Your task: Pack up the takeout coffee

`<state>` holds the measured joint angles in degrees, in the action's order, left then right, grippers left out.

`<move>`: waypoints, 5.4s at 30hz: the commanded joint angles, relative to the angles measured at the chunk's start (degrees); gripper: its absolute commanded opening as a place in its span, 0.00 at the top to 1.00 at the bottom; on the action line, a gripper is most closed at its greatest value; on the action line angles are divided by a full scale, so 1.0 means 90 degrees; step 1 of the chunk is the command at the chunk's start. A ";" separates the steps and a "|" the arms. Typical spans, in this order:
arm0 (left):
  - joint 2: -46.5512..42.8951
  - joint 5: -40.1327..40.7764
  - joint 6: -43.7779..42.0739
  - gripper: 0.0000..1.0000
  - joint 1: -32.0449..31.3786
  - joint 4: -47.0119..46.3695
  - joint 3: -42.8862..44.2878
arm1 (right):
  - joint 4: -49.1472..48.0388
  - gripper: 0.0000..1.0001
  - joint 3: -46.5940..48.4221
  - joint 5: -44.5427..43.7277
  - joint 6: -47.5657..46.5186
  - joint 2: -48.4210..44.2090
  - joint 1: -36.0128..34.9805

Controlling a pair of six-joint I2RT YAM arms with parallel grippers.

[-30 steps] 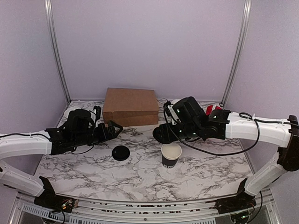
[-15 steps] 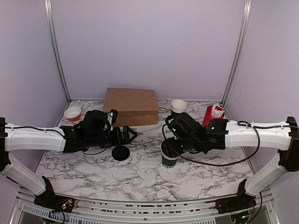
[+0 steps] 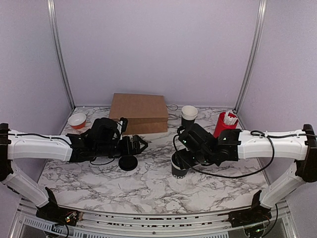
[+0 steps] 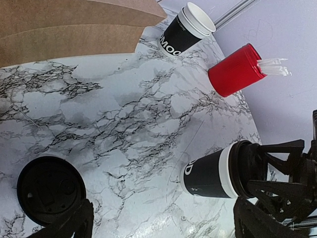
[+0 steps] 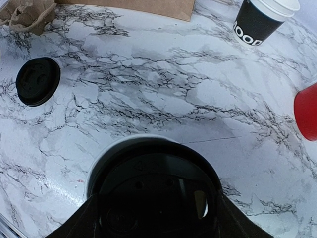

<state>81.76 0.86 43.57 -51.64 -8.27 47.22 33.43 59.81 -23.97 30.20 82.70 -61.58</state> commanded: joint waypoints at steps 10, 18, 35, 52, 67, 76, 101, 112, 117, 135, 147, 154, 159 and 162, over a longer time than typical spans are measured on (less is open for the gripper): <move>0.0101 -0.0013 0.0001 0.01 -0.0083 0.0022 0.0183 | -0.0396 0.35 0.0049 -0.0064 0.0085 -0.0124 -0.0070; 0.0167 -0.0024 0.0011 0.01 -0.0112 0.0011 0.0220 | -0.0552 0.36 -0.0142 0.0081 0.0158 0.0017 -0.0077; 0.0624 -0.0153 0.0002 0.01 -0.0303 -0.0028 0.0500 | -0.0470 0.36 -0.0405 0.0092 0.0363 0.0255 -0.0203; 0.1043 -0.0217 -0.0118 0.01 -0.0543 0.0089 0.0846 | 0.0188 0.29 -0.0154 0.0077 0.0474 0.0203 -0.0272; 0.2209 -0.0435 -0.0256 0.13 -0.0868 0.0519 0.1953 | -0.0080 0.29 -0.0414 0.0239 0.0522 0.0363 -0.0277; 0.2564 -0.0279 -0.0362 0.19 -0.0883 0.0731 0.2280 | -0.0111 0.29 -0.0440 0.0266 0.0484 0.0400 -0.0277; 0.3328 0.0551 -0.0204 0.27 -0.0982 0.1722 0.2048 | -0.0121 0.29 -0.0598 0.0504 0.0574 0.0432 -0.0341; 0.3425 0.0603 -0.0072 0.27 -0.1117 0.1675 0.1793 | -0.0007 0.27 -0.0599 0.0480 0.0721 0.0422 -0.0486; 0.3398 0.0656 -0.0020 0.28 -0.1145 0.1658 0.1648 | 0.0065 0.26 -0.0554 0.0391 0.0774 0.0341 -0.0567; 0.2871 0.0757 -0.0172 0.29 -0.1243 0.1802 0.1925 | -0.0283 0.22 -0.0385 0.0306 0.0765 -0.0355 -0.0532; 0.2518 0.0880 -0.0336 0.29 -0.1322 0.2180 0.2660 | -0.0150 0.35 -0.0527 0.0210 0.0847 -0.0384 -0.0241; 0.2231 0.1084 -0.0513 0.29 -0.1326 0.2498 0.3097 | -0.0448 0.35 -0.0834 0.0473 0.0563 -0.0455 -0.0161; 0.2109 0.1358 -0.0739 0.32 -0.1329 0.2935 0.3712 | -0.0682 0.35 -0.0987 0.0623 0.0340 -0.0487 -0.0140; 0.2088 0.1366 -0.0829 0.36 -0.1330 0.3073 0.3959 | -0.0798 0.35 -0.1007 0.0691 0.0228 -0.0449 -0.0128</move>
<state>103.42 11.18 38.52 -63.46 14.85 79.26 25.87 52.23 -20.05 34.39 77.91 -63.35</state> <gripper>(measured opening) 0.665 0.677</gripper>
